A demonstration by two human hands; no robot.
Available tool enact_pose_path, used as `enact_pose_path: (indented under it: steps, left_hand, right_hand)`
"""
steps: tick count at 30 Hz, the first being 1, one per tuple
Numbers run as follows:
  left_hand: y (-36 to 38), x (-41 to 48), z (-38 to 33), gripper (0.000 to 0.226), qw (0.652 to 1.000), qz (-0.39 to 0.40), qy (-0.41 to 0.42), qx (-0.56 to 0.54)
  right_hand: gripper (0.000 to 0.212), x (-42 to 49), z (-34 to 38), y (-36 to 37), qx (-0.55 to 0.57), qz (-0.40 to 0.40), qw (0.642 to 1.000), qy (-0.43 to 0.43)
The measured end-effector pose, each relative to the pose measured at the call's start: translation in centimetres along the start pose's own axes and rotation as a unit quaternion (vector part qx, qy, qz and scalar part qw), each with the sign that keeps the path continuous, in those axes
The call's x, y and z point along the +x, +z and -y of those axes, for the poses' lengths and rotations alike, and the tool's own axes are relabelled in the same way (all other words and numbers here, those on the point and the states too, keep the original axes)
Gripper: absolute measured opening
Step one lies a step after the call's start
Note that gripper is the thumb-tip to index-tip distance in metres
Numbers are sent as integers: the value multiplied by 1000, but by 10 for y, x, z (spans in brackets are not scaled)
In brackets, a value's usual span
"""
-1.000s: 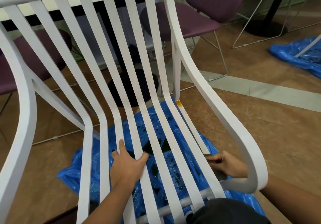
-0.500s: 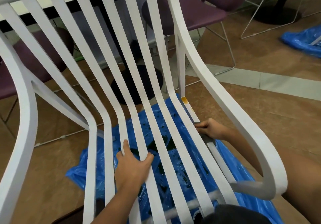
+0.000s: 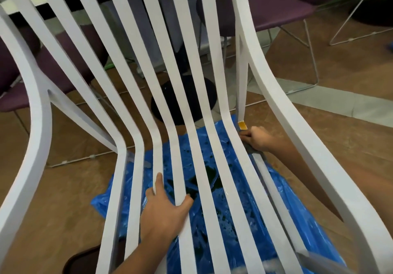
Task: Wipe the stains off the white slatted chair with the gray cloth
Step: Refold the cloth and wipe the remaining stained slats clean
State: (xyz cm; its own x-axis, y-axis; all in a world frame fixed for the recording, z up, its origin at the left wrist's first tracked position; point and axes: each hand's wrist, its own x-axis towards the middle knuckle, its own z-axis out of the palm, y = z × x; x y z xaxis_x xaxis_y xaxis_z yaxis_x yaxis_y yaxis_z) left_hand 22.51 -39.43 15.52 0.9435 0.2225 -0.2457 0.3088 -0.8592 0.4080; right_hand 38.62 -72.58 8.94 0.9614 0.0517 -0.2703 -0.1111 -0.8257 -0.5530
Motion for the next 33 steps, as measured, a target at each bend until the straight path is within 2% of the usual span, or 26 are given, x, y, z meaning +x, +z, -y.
enact_pose_path:
  steps: [4, 9, 18, 24, 27, 29, 33]
  left_hand:
    - [-1, 1, -2, 105, 1000, 15, -16, -8]
    - [-3, 1, -4, 104, 1000, 4, -8, -1]
    - [-4, -2, -3, 103, 1000, 1, -5, 4]
    - [-4, -1, -4, 102, 1000, 1, -1, 10]
    - [-4, -1, -4, 103, 1000, 1, -2, 5]
    - [-4, 0, -4, 104, 1000, -3, 0, 5]
    - [-5, 1, -3, 105, 1000, -2, 1, -4]
  right_hand:
    - [31, 23, -2, 1, -17, 4, 1000, -9]
    - [33, 37, -4, 3, 22, -2, 1000, -12]
    - [50, 11, -11, 43, 23, -1, 997, 76]
    - [35, -15, -18, 61, 96, -107, 986, 81]
    - [20, -29, -11, 64, 99, -171, 979, 44]
    - [20, -28, -10, 61, 95, -216, 972, 13]
    - [19, -1, -8, 46, 64, -216, 974, -5]
